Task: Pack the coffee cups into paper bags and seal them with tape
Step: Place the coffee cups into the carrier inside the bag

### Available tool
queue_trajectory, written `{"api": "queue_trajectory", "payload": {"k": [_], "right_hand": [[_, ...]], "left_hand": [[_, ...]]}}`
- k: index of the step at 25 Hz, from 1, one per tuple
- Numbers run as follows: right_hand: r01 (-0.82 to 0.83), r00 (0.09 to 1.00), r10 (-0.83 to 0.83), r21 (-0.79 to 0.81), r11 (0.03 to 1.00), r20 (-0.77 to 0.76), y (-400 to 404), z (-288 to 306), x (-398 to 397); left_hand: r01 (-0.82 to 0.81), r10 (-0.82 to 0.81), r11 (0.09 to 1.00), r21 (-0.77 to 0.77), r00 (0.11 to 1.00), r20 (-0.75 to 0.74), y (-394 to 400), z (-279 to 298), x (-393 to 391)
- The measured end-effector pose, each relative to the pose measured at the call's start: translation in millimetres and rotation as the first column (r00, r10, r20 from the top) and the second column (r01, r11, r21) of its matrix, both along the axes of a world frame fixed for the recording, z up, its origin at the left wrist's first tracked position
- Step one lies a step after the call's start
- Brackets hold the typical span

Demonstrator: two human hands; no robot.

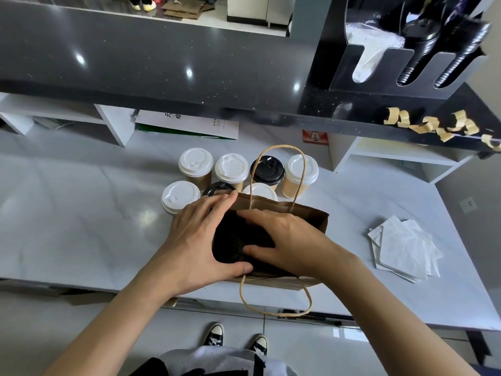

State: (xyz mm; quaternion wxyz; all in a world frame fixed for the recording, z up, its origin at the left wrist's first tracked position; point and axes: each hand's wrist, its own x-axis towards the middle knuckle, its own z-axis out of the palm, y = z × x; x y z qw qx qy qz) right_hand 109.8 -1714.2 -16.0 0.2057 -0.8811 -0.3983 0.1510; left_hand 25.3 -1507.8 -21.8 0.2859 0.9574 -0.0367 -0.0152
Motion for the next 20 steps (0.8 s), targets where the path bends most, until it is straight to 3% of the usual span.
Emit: {"api": "queue_trajectory", "payload": {"k": [4, 10, 15, 20], "right_hand": [[0.184, 0.983, -0.174, 0.24, 0.953, -0.064, -27.8, 11.9, 1.9], [0.454, 0.868, -0.493, 0.487, 0.746, -0.054, -54.9, 23.0, 22.7], [0.563, 0.765, -0.643, 0.44, 0.7, 0.044, -64.6, 5.4, 70.0], [0.631, 0.732, -0.679, 0.314, 0.71, 0.063, -62.8, -25.9, 109.6]], "left_hand": [[-0.001, 0.001, 1.0, -0.011, 1.0, -0.002, -0.5, -0.5, 0.7], [0.004, -0.005, 0.999, -0.038, 1.0, -0.009, -0.2, -0.9, -0.2], [0.009, -0.009, 0.999, -0.049, 1.0, -0.005, 0.2, -0.9, -1.2], [-0.006, 0.006, 0.999, -0.037, 1.0, 0.001, 0.2, -1.8, -4.8]]}}
